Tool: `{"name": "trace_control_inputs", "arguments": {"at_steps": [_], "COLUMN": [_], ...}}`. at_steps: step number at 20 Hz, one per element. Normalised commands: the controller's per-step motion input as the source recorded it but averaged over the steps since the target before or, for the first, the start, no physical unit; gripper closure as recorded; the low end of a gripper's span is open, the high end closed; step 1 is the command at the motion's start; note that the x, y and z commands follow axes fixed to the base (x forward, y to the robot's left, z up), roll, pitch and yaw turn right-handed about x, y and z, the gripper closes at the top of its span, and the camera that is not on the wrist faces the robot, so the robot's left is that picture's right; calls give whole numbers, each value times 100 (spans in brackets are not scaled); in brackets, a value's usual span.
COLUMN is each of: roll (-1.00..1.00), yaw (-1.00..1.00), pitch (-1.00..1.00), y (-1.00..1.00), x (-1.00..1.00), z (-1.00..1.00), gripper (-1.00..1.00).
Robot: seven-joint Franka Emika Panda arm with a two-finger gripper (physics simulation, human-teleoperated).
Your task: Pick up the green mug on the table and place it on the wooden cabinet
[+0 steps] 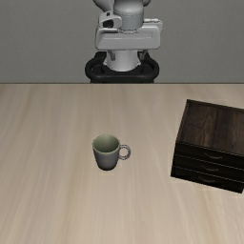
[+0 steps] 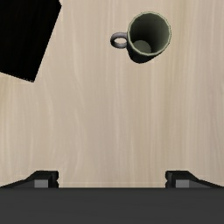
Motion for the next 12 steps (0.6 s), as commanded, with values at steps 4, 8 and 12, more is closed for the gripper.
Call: {"name": "trace_control_inputs", "arguments": {"at_steps": [4,8,12], "roll": [0,0,0], "yaw": [0,0,0], "pitch": [0,0,0], "y": [0,0,0], "x": [100,100,100], "z": [0,0,0], "gripper": [-100,-100,-100]}}
